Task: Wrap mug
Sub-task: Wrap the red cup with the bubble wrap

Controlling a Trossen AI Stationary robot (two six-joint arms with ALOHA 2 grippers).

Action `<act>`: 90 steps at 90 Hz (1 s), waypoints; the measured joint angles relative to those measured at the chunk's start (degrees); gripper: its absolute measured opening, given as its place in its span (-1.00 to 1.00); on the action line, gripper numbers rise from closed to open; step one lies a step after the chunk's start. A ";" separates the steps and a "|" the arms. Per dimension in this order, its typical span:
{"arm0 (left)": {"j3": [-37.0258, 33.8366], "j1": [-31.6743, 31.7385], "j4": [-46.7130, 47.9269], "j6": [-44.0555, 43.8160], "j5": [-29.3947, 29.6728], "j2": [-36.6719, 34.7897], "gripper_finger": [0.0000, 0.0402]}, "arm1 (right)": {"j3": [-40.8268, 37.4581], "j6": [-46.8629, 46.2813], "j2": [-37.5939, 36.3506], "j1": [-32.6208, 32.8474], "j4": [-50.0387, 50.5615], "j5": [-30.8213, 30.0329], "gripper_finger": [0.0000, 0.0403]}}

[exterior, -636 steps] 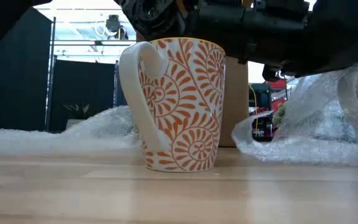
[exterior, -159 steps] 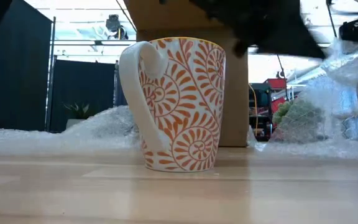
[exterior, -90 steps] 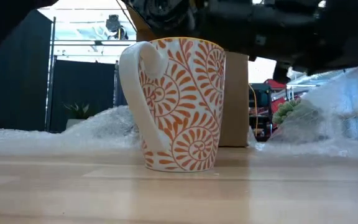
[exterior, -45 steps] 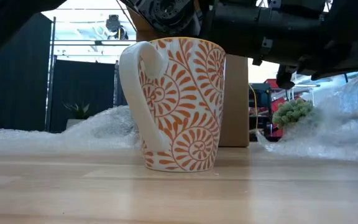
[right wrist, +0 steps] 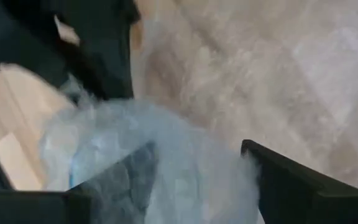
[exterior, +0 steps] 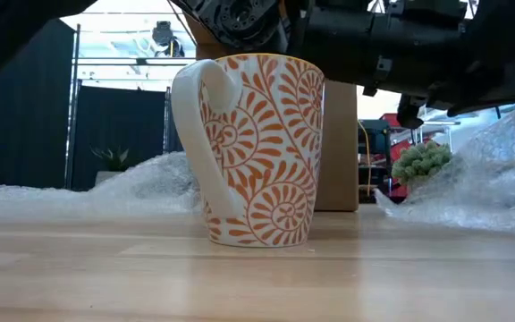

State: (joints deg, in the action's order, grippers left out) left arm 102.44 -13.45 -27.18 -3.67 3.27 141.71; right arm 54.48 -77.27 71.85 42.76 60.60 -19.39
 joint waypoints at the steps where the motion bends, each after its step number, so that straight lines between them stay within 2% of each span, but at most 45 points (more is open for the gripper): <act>1: 0.00 0.00 0.00 0.01 -0.01 0.00 -1.00 | 0.00 -0.16 0.25 -0.01 -0.12 -0.35 0.09; 15: -0.06 -0.03 0.09 0.01 -0.02 0.00 -1.00 | 0.31 1.06 5.60 0.09 -1.90 -0.19 0.09; 33: 0.00 -0.14 -0.06 0.08 -0.04 0.03 -1.00 | -0.32 1.46 12.17 1.54 -2.72 4.62 0.09; 44: -0.02 -0.05 -0.07 0.05 -0.04 0.04 -1.00 | -0.02 0.98 12.37 2.46 -2.36 6.04 0.09; 63: -0.04 -0.05 -0.08 -0.08 0.09 0.03 -1.00 | -1.19 -1.80 13.91 2.56 -2.72 1.90 0.09; 90: -0.38 -0.44 5.57 4.18 0.09 -4.69 -1.00 | -2.67 -2.46 14.81 3.10 -6.32 3.69 0.09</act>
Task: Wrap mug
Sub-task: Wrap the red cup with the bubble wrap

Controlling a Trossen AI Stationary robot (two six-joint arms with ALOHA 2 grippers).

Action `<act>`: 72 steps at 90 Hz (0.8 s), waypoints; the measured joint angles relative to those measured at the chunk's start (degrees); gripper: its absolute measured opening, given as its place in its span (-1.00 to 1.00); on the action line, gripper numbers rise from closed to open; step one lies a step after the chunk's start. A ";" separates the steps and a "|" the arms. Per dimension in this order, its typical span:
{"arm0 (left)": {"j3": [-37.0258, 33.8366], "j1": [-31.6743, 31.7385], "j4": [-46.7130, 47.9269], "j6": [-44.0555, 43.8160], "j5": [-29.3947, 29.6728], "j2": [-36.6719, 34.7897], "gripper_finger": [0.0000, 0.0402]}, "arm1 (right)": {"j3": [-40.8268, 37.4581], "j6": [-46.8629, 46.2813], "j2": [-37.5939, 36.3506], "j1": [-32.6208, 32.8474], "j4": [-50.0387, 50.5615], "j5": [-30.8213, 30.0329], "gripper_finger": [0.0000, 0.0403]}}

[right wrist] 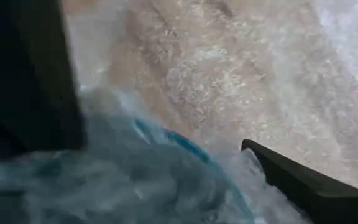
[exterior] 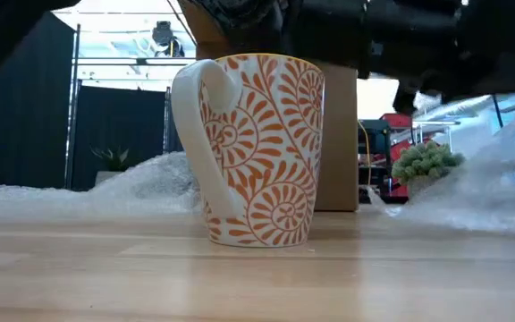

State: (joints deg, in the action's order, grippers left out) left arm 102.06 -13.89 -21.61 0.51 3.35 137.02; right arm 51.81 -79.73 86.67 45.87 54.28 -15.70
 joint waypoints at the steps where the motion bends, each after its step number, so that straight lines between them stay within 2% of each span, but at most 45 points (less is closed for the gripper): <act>1: 0.00 -0.01 0.03 0.06 0.03 -0.15 -1.00 | 0.00 0.06 -0.01 0.00 0.03 0.00 0.09; 21: 0.07 0.73 -1.64 -1.18 -0.16 -0.80 -1.00 | -0.06 1.83 -0.01 -0.02 -0.44 -0.38 0.09; 33: 0.13 1.00 -5.12 -1.70 -2.61 0.85 -1.00 | -0.07 2.08 -0.06 -0.08 -0.70 -0.50 0.09; 51: 0.76 0.81 -12.40 -3.12 -2.93 5.75 -1.00 | -0.13 2.67 -0.08 -0.07 -1.44 -0.35 0.09; 72: 0.96 0.90 -12.46 -3.18 -3.37 6.80 -1.00 | -0.13 2.81 -0.08 -0.07 -1.88 -0.18 0.09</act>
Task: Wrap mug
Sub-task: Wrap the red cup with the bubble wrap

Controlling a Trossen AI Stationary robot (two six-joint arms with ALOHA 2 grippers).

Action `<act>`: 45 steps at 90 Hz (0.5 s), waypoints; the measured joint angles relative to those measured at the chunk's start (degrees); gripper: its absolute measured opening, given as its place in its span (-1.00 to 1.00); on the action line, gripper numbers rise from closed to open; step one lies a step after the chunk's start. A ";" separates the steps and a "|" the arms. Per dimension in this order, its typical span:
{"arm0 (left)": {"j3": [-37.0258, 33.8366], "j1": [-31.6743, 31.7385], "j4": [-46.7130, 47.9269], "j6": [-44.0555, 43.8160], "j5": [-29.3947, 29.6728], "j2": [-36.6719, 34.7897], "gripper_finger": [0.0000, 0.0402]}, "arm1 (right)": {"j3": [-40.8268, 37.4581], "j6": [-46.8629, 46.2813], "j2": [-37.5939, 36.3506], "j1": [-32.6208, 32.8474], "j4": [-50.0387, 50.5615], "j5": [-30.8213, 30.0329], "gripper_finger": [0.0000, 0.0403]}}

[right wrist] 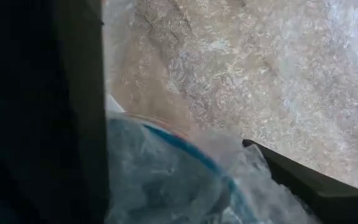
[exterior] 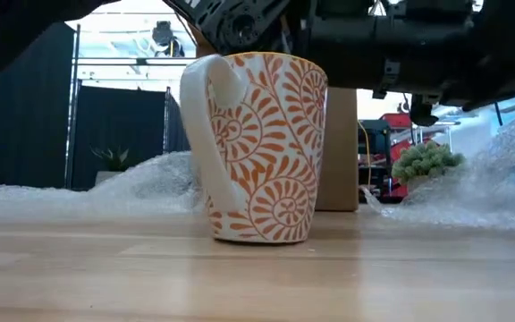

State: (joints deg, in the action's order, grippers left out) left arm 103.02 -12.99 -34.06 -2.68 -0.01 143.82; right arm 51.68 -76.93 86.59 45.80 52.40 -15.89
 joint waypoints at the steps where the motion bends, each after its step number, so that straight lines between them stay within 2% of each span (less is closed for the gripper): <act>1: 0.00 0.00 0.00 0.00 0.01 0.02 -1.00 | 0.00 0.01 0.00 0.00 0.00 0.06 0.09; 45: -0.05 0.09 0.67 0.07 0.02 0.10 -1.00 | 0.26 1.18 -6.53 0.04 -0.17 0.75 0.09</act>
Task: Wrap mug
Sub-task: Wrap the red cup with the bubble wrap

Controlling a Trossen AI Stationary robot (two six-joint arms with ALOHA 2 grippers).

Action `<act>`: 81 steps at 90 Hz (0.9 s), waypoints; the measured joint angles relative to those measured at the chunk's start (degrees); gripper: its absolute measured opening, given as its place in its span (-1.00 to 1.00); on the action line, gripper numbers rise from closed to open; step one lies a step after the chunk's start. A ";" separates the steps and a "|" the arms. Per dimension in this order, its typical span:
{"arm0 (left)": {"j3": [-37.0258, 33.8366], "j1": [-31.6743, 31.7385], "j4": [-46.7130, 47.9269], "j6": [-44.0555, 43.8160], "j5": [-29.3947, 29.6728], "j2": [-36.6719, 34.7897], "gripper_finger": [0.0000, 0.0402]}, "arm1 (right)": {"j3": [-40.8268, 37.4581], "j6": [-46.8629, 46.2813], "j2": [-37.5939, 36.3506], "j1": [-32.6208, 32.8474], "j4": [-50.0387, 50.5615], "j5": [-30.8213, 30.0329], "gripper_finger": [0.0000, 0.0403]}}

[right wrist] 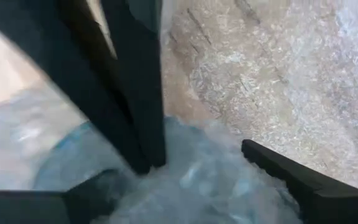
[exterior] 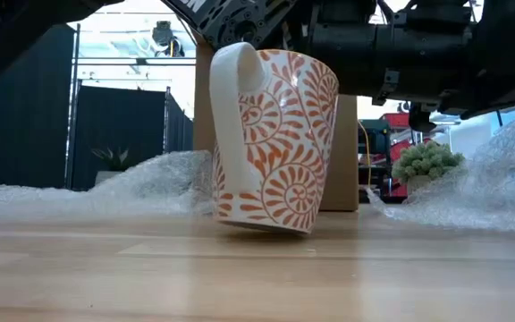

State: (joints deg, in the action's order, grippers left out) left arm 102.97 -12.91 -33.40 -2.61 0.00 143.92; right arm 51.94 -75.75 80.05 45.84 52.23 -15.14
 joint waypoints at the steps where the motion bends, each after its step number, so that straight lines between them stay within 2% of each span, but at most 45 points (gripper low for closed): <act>1: -0.01 0.00 -0.03 0.00 -0.01 0.00 -1.00 | 0.00 0.00 -0.22 0.01 0.01 0.01 0.09; 60: -0.08 0.00 -0.21 0.00 -0.02 0.02 -1.00 | -0.02 2.01 -17.65 0.00 0.74 0.38 0.09; 81: -0.13 0.01 -0.49 -0.02 0.00 0.02 -1.00 | -0.02 1.42 -21.27 0.00 0.83 3.51 0.09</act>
State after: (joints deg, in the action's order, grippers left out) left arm 102.85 -12.89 -33.89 -2.63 0.00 143.94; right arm 51.92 -74.32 58.79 45.84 53.06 -11.62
